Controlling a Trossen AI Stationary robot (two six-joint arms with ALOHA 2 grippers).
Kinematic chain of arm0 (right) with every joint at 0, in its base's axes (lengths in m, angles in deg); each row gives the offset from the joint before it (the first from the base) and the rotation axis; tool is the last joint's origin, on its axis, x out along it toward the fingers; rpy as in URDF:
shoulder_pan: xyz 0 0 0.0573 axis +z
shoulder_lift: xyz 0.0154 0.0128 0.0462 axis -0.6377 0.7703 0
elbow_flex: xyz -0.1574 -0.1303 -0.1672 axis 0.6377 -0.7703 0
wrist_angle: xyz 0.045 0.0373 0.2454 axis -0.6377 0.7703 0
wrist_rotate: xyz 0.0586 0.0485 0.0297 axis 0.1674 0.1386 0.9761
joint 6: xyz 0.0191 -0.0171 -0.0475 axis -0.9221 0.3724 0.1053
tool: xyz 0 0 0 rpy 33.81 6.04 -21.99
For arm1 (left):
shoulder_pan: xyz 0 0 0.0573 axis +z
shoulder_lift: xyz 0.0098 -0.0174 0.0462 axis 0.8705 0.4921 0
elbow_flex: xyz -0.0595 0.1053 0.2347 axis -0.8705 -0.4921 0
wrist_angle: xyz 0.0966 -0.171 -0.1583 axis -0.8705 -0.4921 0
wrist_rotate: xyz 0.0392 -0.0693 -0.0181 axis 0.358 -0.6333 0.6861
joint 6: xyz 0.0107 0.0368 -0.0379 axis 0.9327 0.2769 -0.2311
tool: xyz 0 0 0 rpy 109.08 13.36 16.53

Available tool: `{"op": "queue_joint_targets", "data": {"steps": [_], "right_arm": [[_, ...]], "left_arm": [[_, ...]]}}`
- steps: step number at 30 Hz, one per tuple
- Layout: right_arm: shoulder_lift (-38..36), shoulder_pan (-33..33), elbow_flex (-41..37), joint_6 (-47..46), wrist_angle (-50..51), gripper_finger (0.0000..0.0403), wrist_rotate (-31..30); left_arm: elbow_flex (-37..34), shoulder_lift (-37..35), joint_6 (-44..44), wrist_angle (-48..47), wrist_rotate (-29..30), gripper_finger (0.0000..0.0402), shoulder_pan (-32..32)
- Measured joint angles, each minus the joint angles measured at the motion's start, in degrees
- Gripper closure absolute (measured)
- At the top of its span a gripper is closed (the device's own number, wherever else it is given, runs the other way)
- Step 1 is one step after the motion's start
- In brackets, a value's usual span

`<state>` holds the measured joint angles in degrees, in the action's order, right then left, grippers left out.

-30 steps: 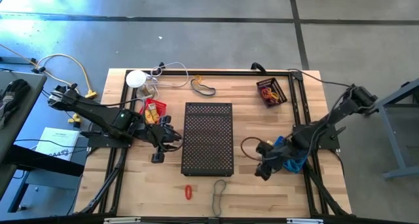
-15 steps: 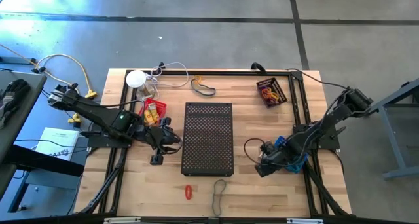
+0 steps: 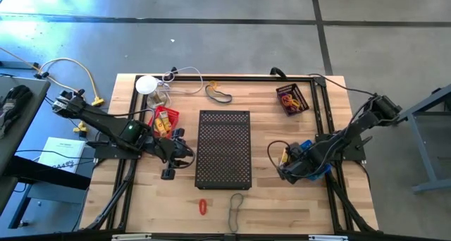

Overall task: Pick & Place Office Desk Supplies
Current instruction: Put the yellow crayon box into the red bin

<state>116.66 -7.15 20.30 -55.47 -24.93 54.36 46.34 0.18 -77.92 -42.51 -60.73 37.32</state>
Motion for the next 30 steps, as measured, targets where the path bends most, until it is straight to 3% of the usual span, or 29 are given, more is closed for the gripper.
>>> {"op": "queue_joint_targets", "data": {"steps": [5, 11, 17, 25, 30], "right_arm": [[0.00, -0.26, 0.00, 0.02, 0.00, 0.0212, -5.44], [0.00, -3.00, 0.00, 1.74, 0.72, 0.0180, -5.94], [-0.04, -6.37, 0.07, 2.71, 7.53, 0.0160, -8.29], [-0.07, -7.50, 0.00, 6.05, -1.94, 0.0160, -4.45], [1.99, -7.52, 0.00, 5.66, -2.69, 0.0160, -3.77]], "left_arm": [[0.00, 0.00, 0.00, 0.72, 0.00, 0.0270, 0.00], [0.00, 0.00, -0.16, 0.70, 0.00, 0.0270, 0.02], [0.00, 0.00, -0.24, 0.68, 0.00, 0.0270, 0.02], [-0.11, 0.00, -0.22, 0.59, 0.00, 0.0270, 0.02], [-0.65, -0.02, -0.22, 0.58, 0.00, 0.0270, 0.02]]}}
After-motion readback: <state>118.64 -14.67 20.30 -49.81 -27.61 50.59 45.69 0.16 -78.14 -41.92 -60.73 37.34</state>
